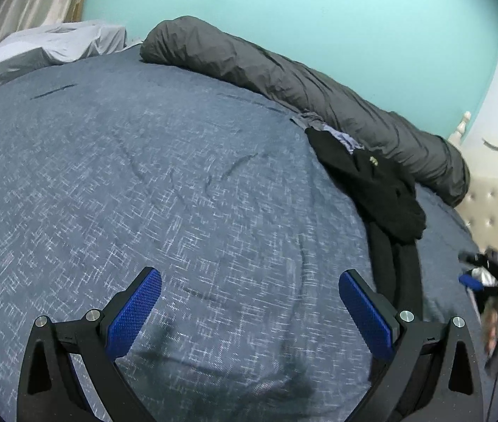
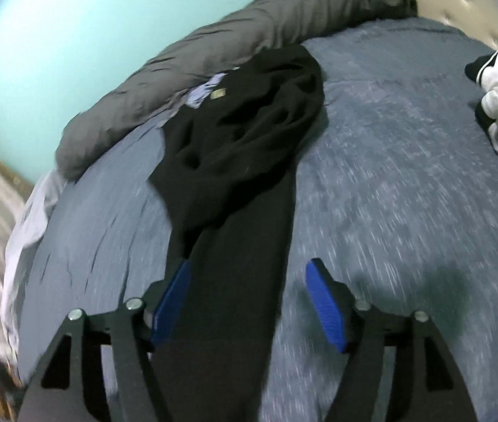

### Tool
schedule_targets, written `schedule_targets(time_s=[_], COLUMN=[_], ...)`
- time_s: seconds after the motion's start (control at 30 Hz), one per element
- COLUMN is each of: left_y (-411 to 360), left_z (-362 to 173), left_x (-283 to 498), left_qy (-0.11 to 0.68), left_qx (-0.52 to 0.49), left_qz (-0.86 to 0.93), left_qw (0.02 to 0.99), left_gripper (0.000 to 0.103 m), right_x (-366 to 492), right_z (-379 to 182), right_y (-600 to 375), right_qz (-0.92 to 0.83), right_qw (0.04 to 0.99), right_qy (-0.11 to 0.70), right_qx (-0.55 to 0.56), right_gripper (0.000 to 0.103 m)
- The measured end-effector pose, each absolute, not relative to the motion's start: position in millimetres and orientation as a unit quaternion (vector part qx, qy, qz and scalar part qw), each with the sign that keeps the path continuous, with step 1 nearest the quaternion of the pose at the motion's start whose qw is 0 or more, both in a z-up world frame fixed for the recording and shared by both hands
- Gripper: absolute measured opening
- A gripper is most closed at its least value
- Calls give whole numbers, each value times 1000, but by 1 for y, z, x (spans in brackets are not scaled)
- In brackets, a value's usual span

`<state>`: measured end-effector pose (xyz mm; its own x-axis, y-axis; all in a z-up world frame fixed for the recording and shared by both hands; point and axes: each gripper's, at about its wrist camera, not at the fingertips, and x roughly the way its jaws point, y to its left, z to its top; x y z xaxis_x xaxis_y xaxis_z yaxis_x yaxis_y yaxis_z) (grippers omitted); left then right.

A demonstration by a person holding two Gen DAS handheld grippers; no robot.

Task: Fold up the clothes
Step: 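Drag the black garment across the bed with the right gripper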

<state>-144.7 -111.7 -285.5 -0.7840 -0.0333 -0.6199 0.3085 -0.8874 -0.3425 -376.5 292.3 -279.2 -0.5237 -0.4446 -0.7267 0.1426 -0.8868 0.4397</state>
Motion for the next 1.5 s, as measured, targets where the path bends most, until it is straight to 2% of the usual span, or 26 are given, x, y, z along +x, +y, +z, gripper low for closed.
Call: schedule_targets(time_s=[0.17,0.23,0.6,0.67,0.73,0.77,0.8,0.83,1.07,1.5], left_y=[-110,-111,-109,-108,-108,-108,-108,-109,-109,-95], left_z=[-292,-294,-302,-303,-304,-304,-304,-304,-298,-283], left_x=[-153,-156,-161,-160,-161,-161,-161,-161,-158,-146], left_qy=[214,217,215,214,211,211,212,214,219,209], left_qx=[320,321,328,329,330,330,330,329,317,302], left_qz=[-918,-917,-915,-916,-916,-916,-915,-915,-918,-925], left_qw=[92,94,91,90,89,90,91,92,93,95], left_gripper=[103,103,103,103,103,103,103,103,103,103], right_x=[-420,-430,-462,-462,-461,-460,-457,-453,-393,-221], right_z=[-283,-285,-311,-314,-317,-318,-317,-314,-278,-226], right_y=[268,252,169,166,165,165,167,169,191,343], right_qz=[-864,-865,-871,-869,-867,-864,-866,-866,-861,-847], right_qw=[168,183,223,233,238,241,242,246,305,333], right_qy=[-164,-157,-7,14,31,35,40,42,19,-38], right_qx=[445,441,438,436,437,440,437,433,407,413], right_gripper=[72,78,77,63,30,22,10,7,4,3])
